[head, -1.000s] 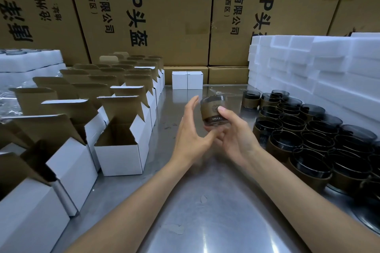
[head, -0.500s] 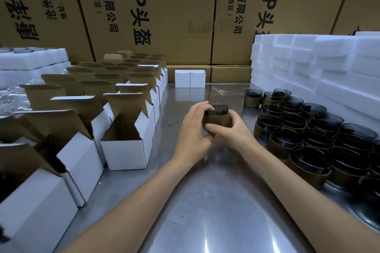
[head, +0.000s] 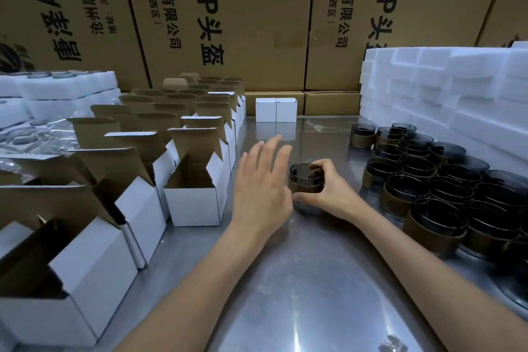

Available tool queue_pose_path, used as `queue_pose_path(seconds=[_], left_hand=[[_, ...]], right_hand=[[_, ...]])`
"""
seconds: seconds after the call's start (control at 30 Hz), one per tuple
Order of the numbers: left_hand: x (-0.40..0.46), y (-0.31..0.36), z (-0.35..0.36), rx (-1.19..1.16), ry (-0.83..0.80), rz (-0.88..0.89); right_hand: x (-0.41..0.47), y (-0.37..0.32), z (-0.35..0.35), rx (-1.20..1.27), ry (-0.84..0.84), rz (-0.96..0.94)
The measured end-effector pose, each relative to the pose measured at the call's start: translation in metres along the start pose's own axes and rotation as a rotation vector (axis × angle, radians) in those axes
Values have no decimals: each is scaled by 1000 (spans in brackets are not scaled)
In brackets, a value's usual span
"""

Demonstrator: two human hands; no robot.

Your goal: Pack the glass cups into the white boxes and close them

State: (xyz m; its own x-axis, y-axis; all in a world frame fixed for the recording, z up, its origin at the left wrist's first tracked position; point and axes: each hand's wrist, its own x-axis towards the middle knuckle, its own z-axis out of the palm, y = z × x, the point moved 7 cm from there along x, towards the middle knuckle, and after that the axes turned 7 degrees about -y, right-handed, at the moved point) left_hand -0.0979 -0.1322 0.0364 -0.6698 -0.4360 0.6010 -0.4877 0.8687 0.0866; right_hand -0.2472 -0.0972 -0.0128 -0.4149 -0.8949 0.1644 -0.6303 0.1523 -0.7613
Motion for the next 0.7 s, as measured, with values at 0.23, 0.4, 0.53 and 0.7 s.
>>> queue_pose_path(seconds=[0.23, 0.4, 0.53, 0.7], left_hand=[[0, -51, -24, 241, -41, -398], [5, -40, -25, 130, -63, -337], [7, -8, -24, 20, -10, -140], [0, 45, -28, -251, 201, 242]], right_hand=[[-2, -1, 0, -47, -10, 0], [0, 0, 0, -21, -18, 15], [-1, -1, -2, 2, 19, 19], [-2, 1, -7, -40, 98, 33]])
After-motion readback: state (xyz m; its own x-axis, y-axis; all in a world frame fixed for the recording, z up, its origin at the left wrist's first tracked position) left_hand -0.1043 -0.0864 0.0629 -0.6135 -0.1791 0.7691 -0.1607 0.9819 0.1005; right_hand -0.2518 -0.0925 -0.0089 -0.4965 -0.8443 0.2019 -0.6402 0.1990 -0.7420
